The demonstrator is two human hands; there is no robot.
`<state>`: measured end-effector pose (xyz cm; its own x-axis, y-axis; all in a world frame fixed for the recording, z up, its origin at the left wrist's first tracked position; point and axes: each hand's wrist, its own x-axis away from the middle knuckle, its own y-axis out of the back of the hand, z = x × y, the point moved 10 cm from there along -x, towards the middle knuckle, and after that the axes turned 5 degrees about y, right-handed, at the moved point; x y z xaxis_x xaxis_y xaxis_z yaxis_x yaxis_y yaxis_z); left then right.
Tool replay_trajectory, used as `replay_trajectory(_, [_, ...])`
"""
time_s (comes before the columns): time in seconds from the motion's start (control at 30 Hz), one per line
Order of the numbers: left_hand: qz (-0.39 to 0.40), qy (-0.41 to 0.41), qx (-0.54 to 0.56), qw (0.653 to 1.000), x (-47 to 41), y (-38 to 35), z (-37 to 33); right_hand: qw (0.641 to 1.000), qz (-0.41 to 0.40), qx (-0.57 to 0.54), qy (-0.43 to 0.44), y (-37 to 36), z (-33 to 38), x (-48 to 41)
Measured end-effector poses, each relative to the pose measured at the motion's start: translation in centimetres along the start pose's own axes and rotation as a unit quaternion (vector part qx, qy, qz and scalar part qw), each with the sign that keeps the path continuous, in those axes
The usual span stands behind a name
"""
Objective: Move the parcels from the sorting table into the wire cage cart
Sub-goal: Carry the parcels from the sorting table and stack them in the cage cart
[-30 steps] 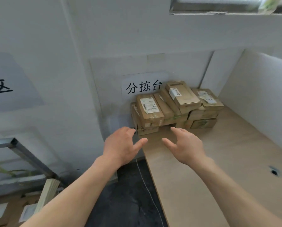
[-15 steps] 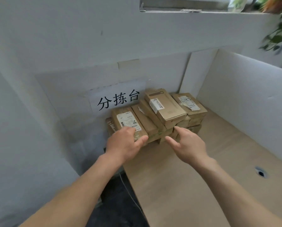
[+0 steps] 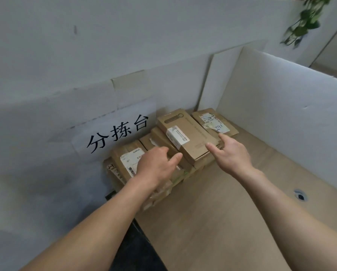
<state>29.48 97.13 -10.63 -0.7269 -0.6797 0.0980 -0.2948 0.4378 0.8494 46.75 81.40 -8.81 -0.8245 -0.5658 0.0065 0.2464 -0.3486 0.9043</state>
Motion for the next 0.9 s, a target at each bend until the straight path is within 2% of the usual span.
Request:
replay_trajectory(0.33, [0.033, 0.036, 0.052, 0.997, -3.1, -2.2, 0.8, 0.997, 0.053, -0.059, 0.002, -1.8, 0.3, -3.6])
replay_trajectory(0.6, [0.028, 0.065, 0.091, 0.993, -4.0, -2.4, 1.4, 0.995, 0.054, -0.076, -0.021, -2.9, -0.9, -4.0])
replay_trajectory(0.9, [0.021, 0.083, 0.224, 0.971, -4.0, -2.0, 1.7, 0.981, 0.063, -0.173, -0.055, -5.1, -2.2, -3.0])
